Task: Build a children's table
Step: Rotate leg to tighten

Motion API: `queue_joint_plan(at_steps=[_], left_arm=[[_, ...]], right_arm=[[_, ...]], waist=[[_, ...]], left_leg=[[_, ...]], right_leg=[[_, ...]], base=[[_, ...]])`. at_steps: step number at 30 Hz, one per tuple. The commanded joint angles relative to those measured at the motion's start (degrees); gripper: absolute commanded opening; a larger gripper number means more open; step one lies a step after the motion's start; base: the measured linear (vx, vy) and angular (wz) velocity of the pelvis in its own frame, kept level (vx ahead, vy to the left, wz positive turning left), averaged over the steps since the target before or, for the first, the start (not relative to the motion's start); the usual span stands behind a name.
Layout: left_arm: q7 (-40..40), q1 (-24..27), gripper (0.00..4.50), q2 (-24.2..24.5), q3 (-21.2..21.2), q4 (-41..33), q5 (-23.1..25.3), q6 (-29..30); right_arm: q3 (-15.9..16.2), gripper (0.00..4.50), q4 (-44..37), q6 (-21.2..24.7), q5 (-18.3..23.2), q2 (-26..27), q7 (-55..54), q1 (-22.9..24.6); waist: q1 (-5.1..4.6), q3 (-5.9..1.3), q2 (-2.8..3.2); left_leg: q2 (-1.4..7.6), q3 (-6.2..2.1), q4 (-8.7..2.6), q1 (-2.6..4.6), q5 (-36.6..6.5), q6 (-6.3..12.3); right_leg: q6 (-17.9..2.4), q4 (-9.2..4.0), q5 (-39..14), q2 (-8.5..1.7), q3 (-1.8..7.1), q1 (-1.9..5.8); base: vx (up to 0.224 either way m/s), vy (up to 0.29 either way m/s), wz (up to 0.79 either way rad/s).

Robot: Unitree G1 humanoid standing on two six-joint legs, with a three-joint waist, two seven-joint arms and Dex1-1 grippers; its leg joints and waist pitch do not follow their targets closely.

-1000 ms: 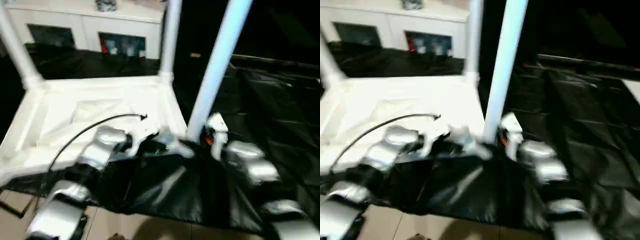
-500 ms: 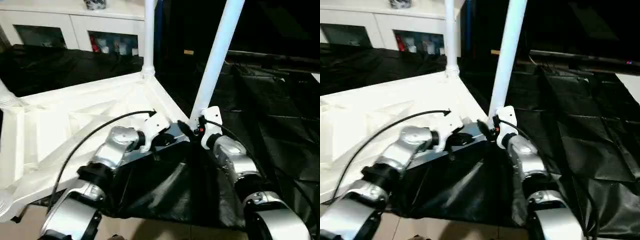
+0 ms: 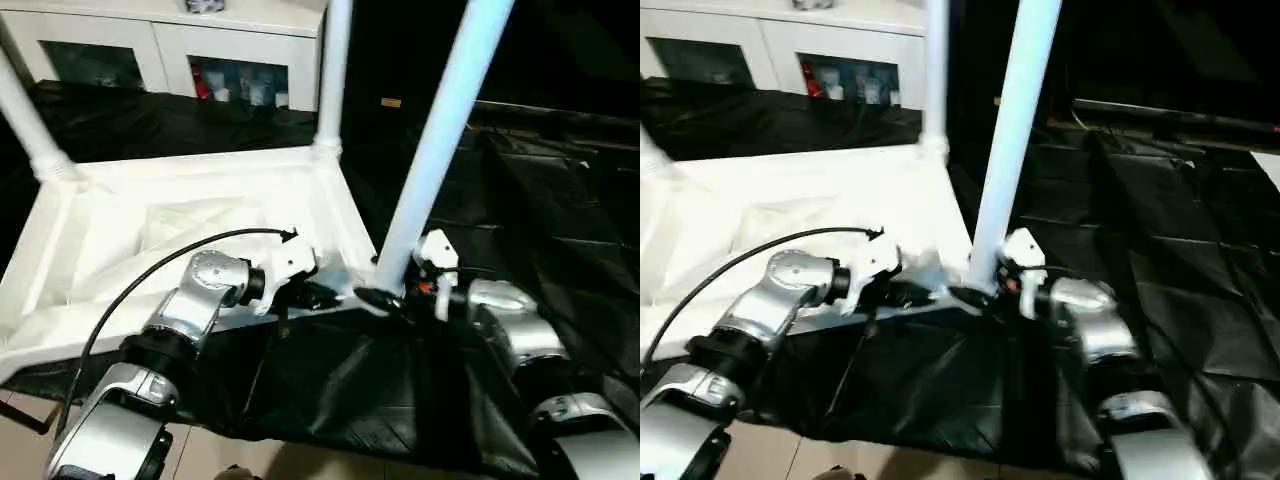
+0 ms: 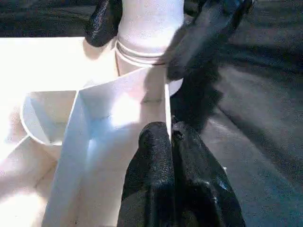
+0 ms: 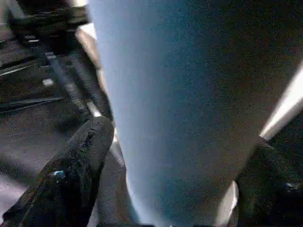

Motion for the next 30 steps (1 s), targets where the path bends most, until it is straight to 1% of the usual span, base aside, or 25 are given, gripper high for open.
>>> queue_joint_plan(at_steps=[1,2,4,7,8,9,11,15,16,17,19,20,21,22,23,24,25,26,27,28,29,30], left_arm=[[-2.2,0.0,0.0,-0.1,-0.9,-1.8,-0.9,-1.4],[-2.5,0.0,0.0,0.1,-0.9,-1.8,-0.8,-1.5],[-3.7,0.1,0.0,0.8,-1.0,-1.5,-0.9,-1.9],[-4.0,0.1,0.0,1.1,-1.0,-1.3,-1.0,-2.0],[-4.1,0.1,0.0,1.2,-1.0,-1.3,-1.1,-2.0],[-4.0,0.1,0.0,1.2,-1.0,-1.3,-1.2,-2.0],[-4.0,0.1,0.0,1.2,-0.9,-1.3,-1.2,-2.0],[-2.2,0.1,0.0,0.4,-0.4,-1.0,-1.0,-2.5],[-2.1,0.1,0.0,0.3,-0.4,-1.0,-1.0,-2.6],[-0.8,0.1,0.0,-0.3,-0.3,-0.8,-0.8,-2.6],[0.6,0.0,0.0,-1.0,-0.2,-0.5,-0.4,-2.6],[2.4,-0.2,0.0,-1.6,-0.1,-0.2,0.0,-2.3],[4.0,-0.4,0.0,-2.2,0.0,0.2,0.4,-2.1],[5.6,-0.8,0.0,-2.9,0.1,0.5,0.7,-1.3],[7.5,-1.2,0.0,-3.9,0.2,0.8,1.0,-0.3],[7.5,-1.2,0.0,-3.9,0.2,0.8,1.0,-0.3],[8.0,-1.4,0.0,-4.2,0.2,0.8,1.1,0.0],[11.4,-2.2,0.0,-6.2,0.3,1.4,1.8,1.9],[11.4,-2.2,0.0,-6.2,0.3,1.4,1.8,1.9],[14.4,-3.0,0.0,-7.8,0.3,2.1,2.4,3.1],[17.2,-3.7,0.0,-9.3,0.5,3.0,3.0,4.1],[17.2,-3.7,0.0,-9.3,0.5,3.0,3.0,4.1]], right_arm=[[1.2,3.49,-1.7,1.3,0.6,-0.4,3.5,0.3],[1.4,3.35,-1.9,1.4,0.5,-0.7,4.1,0.3],[2.6,3.27,-2.1,1.1,-0.4,-1.5,5.8,0.4],[2.8,2.97,-2.1,1.2,-0.4,-1.7,6.7,0.4],[2.7,2.9,-2.1,0.7,-0.3,-1.6,6.6,0.5],[2.6,2.9,-2.0,0.7,-0.3,-1.5,6.6,0.5],[2.6,2.69,-2.0,0.6,-0.2,-1.4,6.7,0.5],[3.1,2.62,-2.9,1.3,0.2,-0.9,7.1,1.7],[3.1,2.61,-2.9,1.3,0.3,-0.9,7.1,1.7],[3.1,2.61,-3.4,1.6,0.4,-0.5,6.6,2.4],[3.1,2.61,-4.0,1.7,0.4,0.1,5.5,3.2],[2.8,2.61,-4.1,1.3,0.3,0.8,3.7,3.6],[2.6,2.61,-3.5,0.0,-0.8,1.4,0.5,3.6],[2.0,2.61,-2.1,-1.2,-1.9,2.3,-3.7,3.2],[1.2,2.61,-0.2,-1.6,-2.9,3.6,-9.3,2.4],[1.2,2.61,-0.2,-1.6,-2.9,3.6,-9.3,2.4],[1.0,2.61,0.4,-1.6,-3.2,4.0,-10.9,2.2],[-0.2,2.6,3.3,-1.1,-4.5,6.2,-20.2,0.6],[-0.2,2.6,3.3,-1.1,-4.5,6.2,-20.2,0.6],[-1.0,2.6,4.6,-0.2,-4.9,8.0,-25.7,-0.3],[-1.6,2.6,5.6,0.7,-5.2,9.6,-30.3,-1.2],[-1.6,2.6,5.6,0.7,-5.2,9.6,-30.3,-1.2]], waist=[[0.12,-3.56,-0.14],[0.11,-3.51,-0.2],[0.23,-3.5,-0.27],[0.4,-3.43,-0.31],[0.41,-3.41,-0.44],[0.46,-3.46,-0.4],[0.44,-3.48,-0.38],[0.45,-3.54,-0.45],[0.47,-3.55,-0.48],[0.48,-3.5,-0.64],[0.73,-3.5,-0.56],[0.77,-3.47,-0.52],[0.76,-3.4,-0.56],[0.52,-3.29,-0.55],[0.36,-3.21,-0.33],[0.04,-3.04,-0.49],[0.04,-3.04,-0.49],[-0.29,-2.97,-0.18],[-0.84,-2.88,-0.3],[-0.97,-2.92,0.03],[-1.21,-2.93,0.08],[-1.33,-2.99,-0.12]], left_leg=[[1.61,-0.16,-3.44,0.71,-13.0,3.89],[1.56,-0.17,-3.45,0.69,-13.3,3.58],[1.57,-0.17,-3.46,0.79,-13.8,3.15],[1.54,-0.2,-3.5,0.76,-14.2,2.62],[1.56,-0.24,-3.55,0.7,-14.2,2.43],[1.55,-0.25,-3.53,0.79,-14.2,2.3],[1.55,-0.28,-3.53,0.69,-13.9,2.29],[1.5,-0.25,-3.45,0.56,-12.8,2.71],[1.5,-0.24,-3.43,0.58,-12.8,2.75],[1.52,-0.22,-3.45,0.55,-12.9,2.85],[1.57,-0.25,-3.47,0.69,-13.1,2.81],[1.59,-0.24,-3.51,0.7,-13.3,2.63],[1.54,-0.33,-3.61,0.7,-13.9,2.18],[1.44,-0.38,-3.7,0.75,-14.8,1.5],[1.37,-0.46,-3.82,0.81,-15.2,0.92],[1.2,-0.65,-3.94,0.91,-17.5,0.33],[1.2,-0.65,-3.94,0.91,-17.5,0.33],[1.27,-0.8,-4.06,1.2,-19.1,-0.25],[1.05,-1.04,-4.17,1.16,-20.4,-0.81],[1.01,-1.13,-4.22,1.18,-20.7,-1.01],[1.04,-1.15,-4.24,1.2,-20.6,-1.3],[0.87,-1.14,-4.18,1.27,-21.0,-1.02]], right_leg=[[-14.7,-3.04,-11.1,-2.7,2.0,2.81],[-14.5,-3.09,-11.8,-2.67,2.02,2.76],[-13.9,-3.22,-13.2,-2.74,2.06,2.69],[-13.3,-3.36,-15.1,-2.8,2.1,2.59],[-13.0,-3.41,-15.7,-2.85,2.09,2.59],[-12.8,-3.41,-16.0,-2.84,2.09,2.52],[-12.8,-3.33,-15.6,-2.83,2.09,2.58],[-13.1,-3.16,-13.7,-2.74,2.04,2.66],[-13.1,-3.15,-13.7,-2.75,2.04,2.66],[-13.0,-3.21,-14.1,-2.75,2.05,2.65],[-12.5,-3.3,-14.9,-2.83,2.1,2.55],[-12.3,-3.37,-15.4,-2.85,2.13,2.49],[-11.9,-3.49,-16.8,-2.89,2.09,2.42],[-11.3,-3.73,-18.6,-2.94,2.16,2.24],[-11.0,-3.9,-19.8,-3.03,2.21,2.15],[-9.9,-4.35,-23.7,-3.02,2.06,2.14],[-9.9,-4.35,-23.7,-3.02,2.06,2.14],[-8.8,-4.7,-26.6,-3.07,2.15,1.79],[-8.2,-4.96,-28.7,-2.95,1.88,1.86],[-7.8,-5.03,-29.3,-2.95,1.87,1.9],[-7.5,-5.11,-28.9,-2.93,1.98,1.79],[-7.4,-5.29,-29.2,-2.84,1.88,1.75]], base=[[0.0,0.0,0.0],[0.0,0.0,0.0],[0.0,0.0,0.0],[0.0,0.0,0.0],[0.0,0.0,0.0],[0.0,0.0,0.0],[0.0,0.0,0.0],[0.0,0.0,0.0],[0.0,0.0,0.0],[0.0,0.0,0.0],[0.0,0.0,0.0],[0.0,0.0,0.0],[0.0,0.0,0.0],[0.0,0.0,0.0],[0.0,0.0,0.0],[0.0,0.0,0.0],[0.0,0.0,0.0],[0.0,0.0,0.0],[0.0,0.0,0.0],[0.0,0.0,0.0],[0.0,0.0,0.0],[0.0,0.0,0.0]])
